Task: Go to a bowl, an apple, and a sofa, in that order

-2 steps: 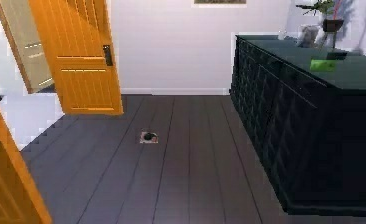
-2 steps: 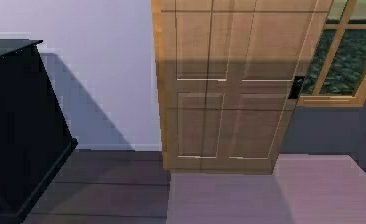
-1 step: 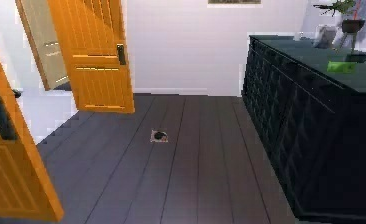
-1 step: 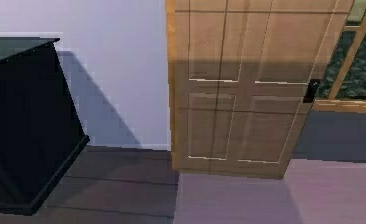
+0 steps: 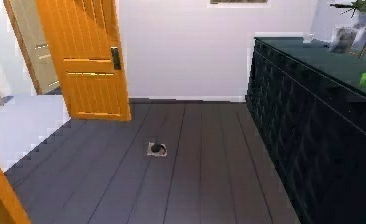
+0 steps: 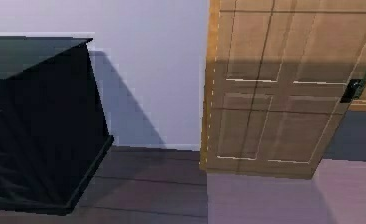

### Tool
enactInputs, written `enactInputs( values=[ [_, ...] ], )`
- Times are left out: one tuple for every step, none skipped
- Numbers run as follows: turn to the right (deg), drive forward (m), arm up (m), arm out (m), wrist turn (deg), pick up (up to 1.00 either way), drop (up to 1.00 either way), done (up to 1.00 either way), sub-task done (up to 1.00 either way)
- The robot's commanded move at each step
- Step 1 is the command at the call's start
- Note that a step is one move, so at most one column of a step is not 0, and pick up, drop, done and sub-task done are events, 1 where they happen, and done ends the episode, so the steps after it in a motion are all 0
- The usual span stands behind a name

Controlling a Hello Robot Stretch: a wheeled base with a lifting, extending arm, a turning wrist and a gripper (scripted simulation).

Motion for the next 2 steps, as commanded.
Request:
enactInputs(
  values=[
    [-18.0,0.00,0.00,0.00,0.0,0.00,0.00,0.00,0.00],
    [0.0,1.00,0.00,0.00,0.0,0.00,0.00,0.00,0.00]
  ],
)
